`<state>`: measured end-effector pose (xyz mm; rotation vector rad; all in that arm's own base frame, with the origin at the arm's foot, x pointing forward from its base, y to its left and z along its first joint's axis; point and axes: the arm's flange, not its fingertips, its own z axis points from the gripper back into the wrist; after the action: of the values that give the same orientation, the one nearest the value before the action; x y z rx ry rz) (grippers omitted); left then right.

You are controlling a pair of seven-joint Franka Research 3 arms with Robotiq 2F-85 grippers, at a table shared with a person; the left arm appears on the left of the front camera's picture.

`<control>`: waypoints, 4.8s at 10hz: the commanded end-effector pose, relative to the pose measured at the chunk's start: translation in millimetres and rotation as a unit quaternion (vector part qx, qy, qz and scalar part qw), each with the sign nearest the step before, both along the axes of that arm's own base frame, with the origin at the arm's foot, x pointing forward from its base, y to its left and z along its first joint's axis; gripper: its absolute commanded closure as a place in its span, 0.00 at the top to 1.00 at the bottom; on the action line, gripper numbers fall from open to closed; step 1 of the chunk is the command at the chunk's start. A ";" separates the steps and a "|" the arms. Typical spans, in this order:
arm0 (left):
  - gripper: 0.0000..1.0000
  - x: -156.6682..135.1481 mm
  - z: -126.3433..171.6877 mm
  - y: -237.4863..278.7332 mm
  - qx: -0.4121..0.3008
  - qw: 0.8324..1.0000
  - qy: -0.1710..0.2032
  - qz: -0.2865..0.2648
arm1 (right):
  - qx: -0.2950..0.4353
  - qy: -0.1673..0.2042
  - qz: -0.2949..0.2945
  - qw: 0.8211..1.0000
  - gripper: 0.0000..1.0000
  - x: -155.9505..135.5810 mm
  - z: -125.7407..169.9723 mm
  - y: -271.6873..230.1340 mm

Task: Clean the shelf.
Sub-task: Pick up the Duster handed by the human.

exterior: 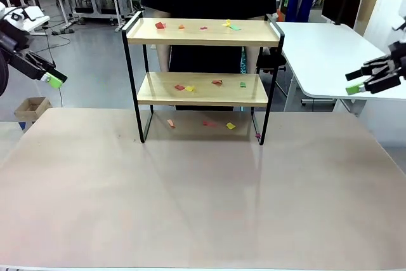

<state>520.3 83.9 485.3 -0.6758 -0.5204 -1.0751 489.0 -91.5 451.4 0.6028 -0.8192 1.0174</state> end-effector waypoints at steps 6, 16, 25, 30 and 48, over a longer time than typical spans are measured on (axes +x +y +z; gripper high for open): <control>1.00 0.5 3.3 -5.5 0.003 1.000 -0.003 -0.005 | -0.016 -0.003 0.001 1.000 1.00 -2.4 11.7 4.7; 1.00 88.5 -65.0 63.6 -0.297 0.937 -0.137 -0.118 | 0.212 -0.057 0.102 0.970 1.00 100.2 -47.5 -125.3; 1.00 45.1 -96.6 59.7 -0.330 0.924 -0.184 -0.051 | 0.235 -0.151 0.050 0.959 1.00 104.8 -92.0 -146.1; 1.00 29.6 -80.6 56.6 -0.330 0.927 -0.177 -0.031 | 0.230 -0.145 0.046 0.961 1.00 99.2 -82.9 -138.0; 1.00 31.6 -80.5 63.1 -0.322 0.929 -0.177 -0.049 | 0.230 -0.135 0.056 0.962 1.00 103.7 -84.5 -147.2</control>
<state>552.6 147.8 402.3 -1.0974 -1.1889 -1.1234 592.3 -239.9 363.9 0.9262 -1.2904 1.0245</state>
